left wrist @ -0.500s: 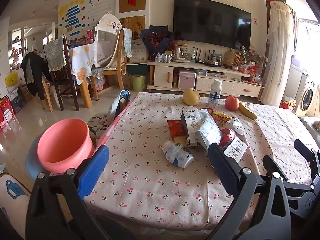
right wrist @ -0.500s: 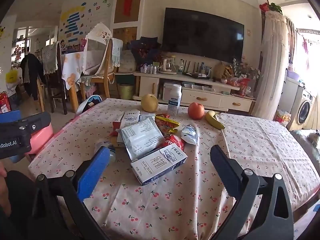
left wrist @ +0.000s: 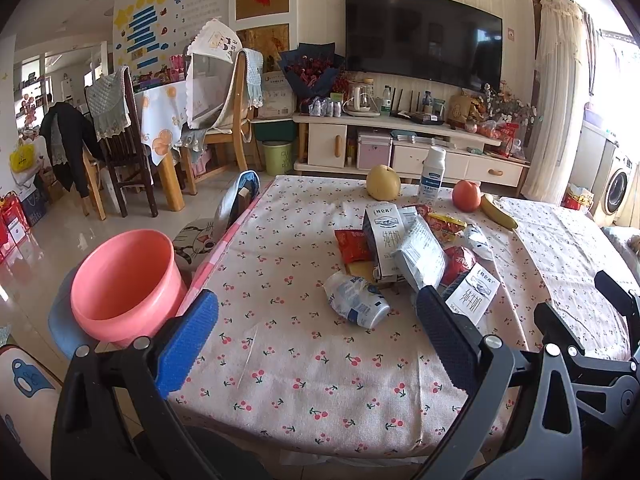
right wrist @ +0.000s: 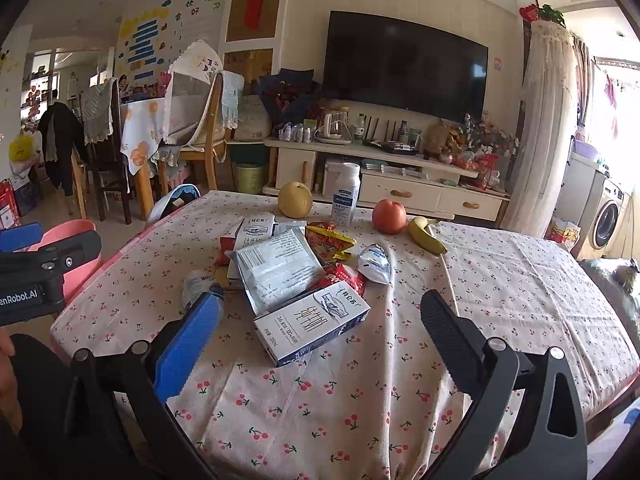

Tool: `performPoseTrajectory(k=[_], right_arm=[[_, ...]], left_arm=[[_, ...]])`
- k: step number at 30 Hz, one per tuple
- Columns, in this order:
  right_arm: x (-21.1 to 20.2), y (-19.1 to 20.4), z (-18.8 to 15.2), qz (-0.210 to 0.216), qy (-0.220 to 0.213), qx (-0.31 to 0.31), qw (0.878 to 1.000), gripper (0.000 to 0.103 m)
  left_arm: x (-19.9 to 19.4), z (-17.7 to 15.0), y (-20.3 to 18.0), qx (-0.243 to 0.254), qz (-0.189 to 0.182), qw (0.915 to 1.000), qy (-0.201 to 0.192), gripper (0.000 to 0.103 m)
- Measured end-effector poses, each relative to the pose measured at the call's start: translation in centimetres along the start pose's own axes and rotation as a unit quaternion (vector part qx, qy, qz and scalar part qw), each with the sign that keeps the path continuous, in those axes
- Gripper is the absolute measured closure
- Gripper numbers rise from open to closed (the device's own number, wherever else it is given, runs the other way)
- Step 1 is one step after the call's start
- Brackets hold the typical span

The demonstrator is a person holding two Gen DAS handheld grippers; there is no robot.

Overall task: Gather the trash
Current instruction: 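Move both tools toward the items on the cherry-print tablecloth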

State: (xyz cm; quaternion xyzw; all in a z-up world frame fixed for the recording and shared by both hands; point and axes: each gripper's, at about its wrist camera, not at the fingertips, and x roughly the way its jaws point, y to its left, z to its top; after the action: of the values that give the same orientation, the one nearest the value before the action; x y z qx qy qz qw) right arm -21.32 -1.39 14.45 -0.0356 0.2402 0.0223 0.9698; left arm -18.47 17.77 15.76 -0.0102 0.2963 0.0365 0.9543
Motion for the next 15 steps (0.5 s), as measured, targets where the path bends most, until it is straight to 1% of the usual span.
performPoseTrajectory(k=[6,10,15], right_arm=[[0.7,-0.4,-0.3,0.000,0.011,-0.005,1.000,0.004],[0.8,-0.4,-0.4,0.002,0.010,-0.002,1.000,0.004],[1.6,-1.0,-0.8,0.013,0.024,0.006,1.000,0.004]], left_arm=[[0.2,-0.1,0.1,0.002,0.002,1.0000,0.003,0.003],[0.6,-0.5,0.1,0.004,0.004,1.0000,0.007,0.003],[1.0,-0.7,0.2,0.007,0.007,0.9999,0.011,0.003]])
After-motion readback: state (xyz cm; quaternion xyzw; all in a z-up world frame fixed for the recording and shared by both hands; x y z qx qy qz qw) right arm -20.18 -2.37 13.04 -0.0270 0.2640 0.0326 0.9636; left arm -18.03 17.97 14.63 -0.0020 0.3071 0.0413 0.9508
